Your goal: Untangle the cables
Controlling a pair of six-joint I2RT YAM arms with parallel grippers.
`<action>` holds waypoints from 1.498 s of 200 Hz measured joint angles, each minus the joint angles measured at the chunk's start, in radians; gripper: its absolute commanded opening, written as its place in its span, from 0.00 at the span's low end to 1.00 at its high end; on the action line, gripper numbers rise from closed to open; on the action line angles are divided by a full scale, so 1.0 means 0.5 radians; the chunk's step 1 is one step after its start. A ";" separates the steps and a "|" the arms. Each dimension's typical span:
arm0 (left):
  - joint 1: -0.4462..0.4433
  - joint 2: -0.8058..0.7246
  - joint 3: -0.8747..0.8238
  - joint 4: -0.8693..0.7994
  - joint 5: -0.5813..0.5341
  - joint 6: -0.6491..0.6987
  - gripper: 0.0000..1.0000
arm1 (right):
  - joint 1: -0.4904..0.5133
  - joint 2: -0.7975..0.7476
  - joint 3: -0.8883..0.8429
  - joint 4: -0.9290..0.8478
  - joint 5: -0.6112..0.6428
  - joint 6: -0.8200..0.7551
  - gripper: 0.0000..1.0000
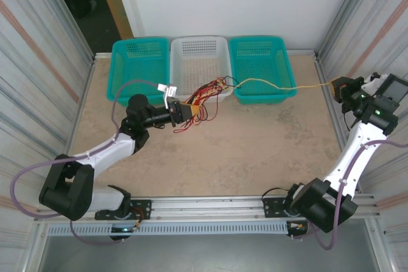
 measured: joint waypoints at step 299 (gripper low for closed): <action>-0.490 -0.018 0.759 -1.898 -0.758 0.912 0.69 | 1.001 -0.092 0.369 0.109 0.529 0.021 0.00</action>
